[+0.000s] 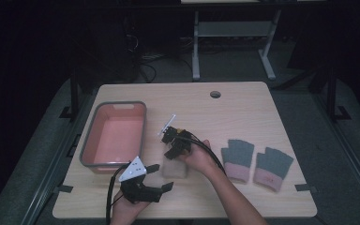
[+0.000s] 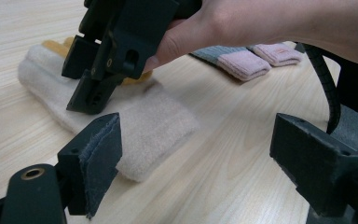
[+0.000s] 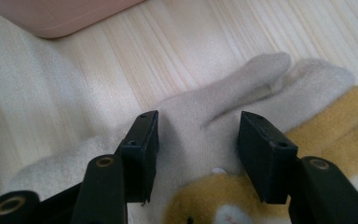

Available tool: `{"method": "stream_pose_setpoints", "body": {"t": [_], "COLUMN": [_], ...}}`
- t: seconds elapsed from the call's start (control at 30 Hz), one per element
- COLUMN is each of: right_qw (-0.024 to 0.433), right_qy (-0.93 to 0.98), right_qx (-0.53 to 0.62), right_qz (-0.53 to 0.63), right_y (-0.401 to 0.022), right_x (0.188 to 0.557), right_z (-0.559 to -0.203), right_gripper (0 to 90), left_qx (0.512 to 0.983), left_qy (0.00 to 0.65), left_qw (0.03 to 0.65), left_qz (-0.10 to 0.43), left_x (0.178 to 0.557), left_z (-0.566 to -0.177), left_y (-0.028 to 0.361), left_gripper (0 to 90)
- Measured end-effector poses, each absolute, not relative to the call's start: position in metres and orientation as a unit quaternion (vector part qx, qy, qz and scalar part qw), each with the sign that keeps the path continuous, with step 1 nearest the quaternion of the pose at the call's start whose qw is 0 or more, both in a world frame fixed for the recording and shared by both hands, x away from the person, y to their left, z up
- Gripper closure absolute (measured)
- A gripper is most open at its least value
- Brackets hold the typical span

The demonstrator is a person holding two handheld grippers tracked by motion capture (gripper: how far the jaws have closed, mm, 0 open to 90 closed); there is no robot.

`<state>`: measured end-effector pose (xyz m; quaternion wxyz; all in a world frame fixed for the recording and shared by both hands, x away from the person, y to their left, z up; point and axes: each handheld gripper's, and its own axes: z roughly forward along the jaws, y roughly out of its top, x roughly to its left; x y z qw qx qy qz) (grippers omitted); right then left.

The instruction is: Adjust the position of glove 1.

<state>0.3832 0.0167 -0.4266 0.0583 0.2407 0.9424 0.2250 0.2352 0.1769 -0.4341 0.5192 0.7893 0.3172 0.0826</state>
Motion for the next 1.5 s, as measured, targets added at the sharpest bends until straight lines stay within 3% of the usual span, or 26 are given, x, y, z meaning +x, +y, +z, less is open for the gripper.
{"method": "stream_pose_setpoints", "body": {"t": [0.63,0.8,1.13,1.5], "right_qw": [0.059,0.056,0.052,0.034], "right_qy": [0.934,0.924,0.889,0.849], "right_qx": [0.26,0.277,0.33,0.399], "right_qz": [0.238,0.256,0.312,0.344], "right_y": [-0.029,-0.037,-0.074,-0.116], "right_x": [0.369,0.363,0.352,0.343], "right_z": [-0.429,-0.422,-0.4,-0.407], "right_gripper": [48.1,39.3,36.7,35.4], "left_qx": [0.786,0.787,0.793,0.781], "left_qy": [0.336,0.342,0.368,0.419], "left_qw": [0.515,0.512,0.484,0.462], "left_qz": [0.057,0.048,0.03,-0.006], "left_x": [0.236,0.24,0.256,0.279], "left_z": [-0.436,-0.434,-0.437,-0.44], "left_y": [0.169,0.162,0.148,0.137], "left_gripper": [16.9,17.0,17.4,22.0]}}
